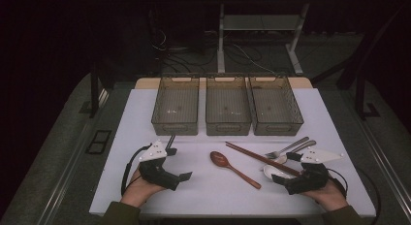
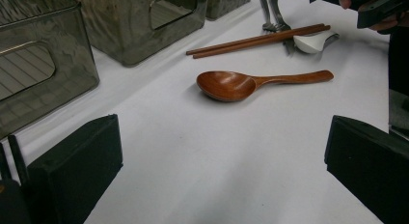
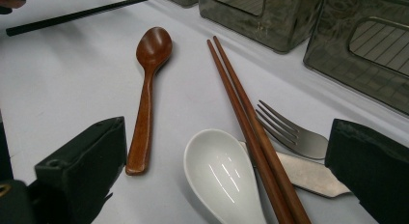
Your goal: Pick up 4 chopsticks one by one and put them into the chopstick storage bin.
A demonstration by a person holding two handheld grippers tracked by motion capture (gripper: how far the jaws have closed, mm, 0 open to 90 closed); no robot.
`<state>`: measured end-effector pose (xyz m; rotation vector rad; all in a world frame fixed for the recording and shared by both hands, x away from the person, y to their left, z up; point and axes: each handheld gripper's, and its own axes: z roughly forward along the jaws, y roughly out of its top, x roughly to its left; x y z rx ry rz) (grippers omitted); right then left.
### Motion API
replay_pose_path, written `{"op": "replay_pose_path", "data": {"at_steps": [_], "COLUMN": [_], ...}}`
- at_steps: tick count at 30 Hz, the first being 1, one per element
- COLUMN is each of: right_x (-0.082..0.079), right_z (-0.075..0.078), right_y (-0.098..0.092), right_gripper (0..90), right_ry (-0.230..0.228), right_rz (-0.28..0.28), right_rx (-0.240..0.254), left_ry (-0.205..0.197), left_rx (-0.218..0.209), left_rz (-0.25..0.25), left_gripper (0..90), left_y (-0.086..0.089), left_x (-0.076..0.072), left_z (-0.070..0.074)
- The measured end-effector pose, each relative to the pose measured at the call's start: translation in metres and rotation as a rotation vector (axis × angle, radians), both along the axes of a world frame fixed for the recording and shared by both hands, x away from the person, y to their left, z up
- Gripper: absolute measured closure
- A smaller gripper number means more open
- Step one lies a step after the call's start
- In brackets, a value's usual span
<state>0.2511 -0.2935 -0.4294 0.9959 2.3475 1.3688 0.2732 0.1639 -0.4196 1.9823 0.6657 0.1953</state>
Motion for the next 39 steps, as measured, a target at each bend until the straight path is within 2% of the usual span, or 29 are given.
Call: {"op": "replay_pose_path", "data": {"at_steps": [9, 18, 28, 33, 36, 39], "right_x": [0.001, -0.001, 0.000, -0.001, -0.001, -0.001], "right_z": [0.000, 0.002, 0.002, 0.002, 0.002, 0.002], "right_y": [-0.002, -0.003, -0.003, -0.002, -0.002, -0.002], "right_gripper": [1.4, 1.4, 1.4, 1.4, 1.4, 1.4], "right_ry": [0.007, 0.005, -0.006, -0.006, -0.009, -0.011], "right_rz": [-0.001, -0.001, -0.004, -0.004, -0.002, -0.003], "right_rx": [0.008, 0.019, 0.018, 0.014, 0.014, 0.015], "left_ry": [0.003, -0.011, -0.020, -0.031, -0.021, -0.021], "left_rx": [0.004, 0.029, 0.033, 0.059, 0.069, 0.082], "left_rz": [0.001, 0.028, 0.057, 0.079, 0.099, 0.124], "left_gripper": [0.0, 0.0, 0.0, 3.8, 5.0, 12.2], "left_y": [0.000, 0.004, 0.012, 0.019, 0.026, 0.031], "left_x": [0.000, -0.002, 0.000, 0.001, 0.005, 0.007], "left_z": [0.000, 0.002, 0.004, 0.004, 0.001, -0.001]}}
